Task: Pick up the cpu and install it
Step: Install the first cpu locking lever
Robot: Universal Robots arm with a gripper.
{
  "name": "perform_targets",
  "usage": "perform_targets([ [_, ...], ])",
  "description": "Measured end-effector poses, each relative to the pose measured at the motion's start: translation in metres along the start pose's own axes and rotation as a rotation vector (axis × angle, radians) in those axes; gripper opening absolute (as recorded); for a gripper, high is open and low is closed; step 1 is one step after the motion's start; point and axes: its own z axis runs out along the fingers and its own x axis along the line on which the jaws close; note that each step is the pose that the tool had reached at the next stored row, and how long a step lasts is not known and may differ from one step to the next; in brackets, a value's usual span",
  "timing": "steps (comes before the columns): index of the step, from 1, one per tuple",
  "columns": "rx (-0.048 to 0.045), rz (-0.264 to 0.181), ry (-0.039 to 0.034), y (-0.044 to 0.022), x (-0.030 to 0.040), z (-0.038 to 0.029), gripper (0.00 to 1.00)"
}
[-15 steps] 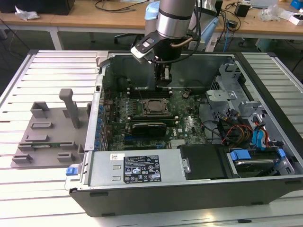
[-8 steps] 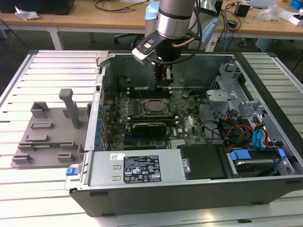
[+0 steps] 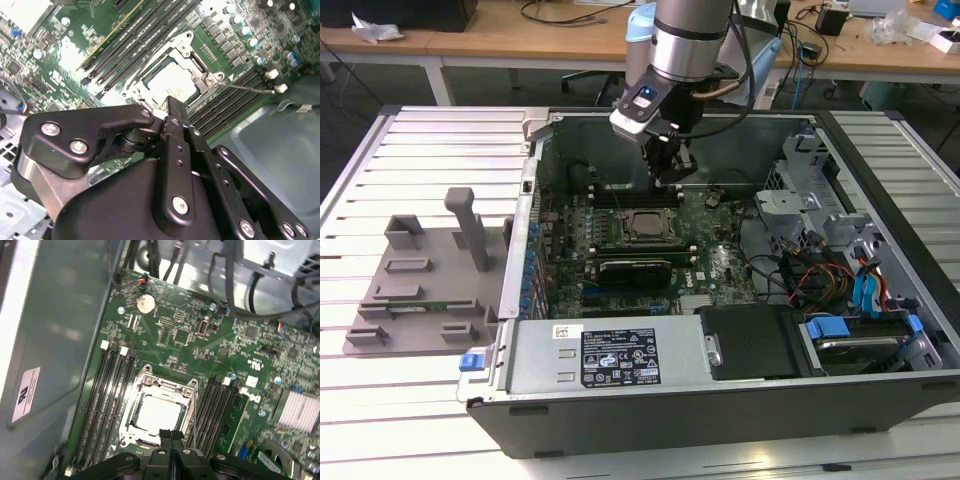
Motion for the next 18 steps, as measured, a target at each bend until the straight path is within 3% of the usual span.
perform_targets([
  [18, -0.0148, -0.26, -0.0262, 0.0, 0.0, 0.0, 0.11],
])
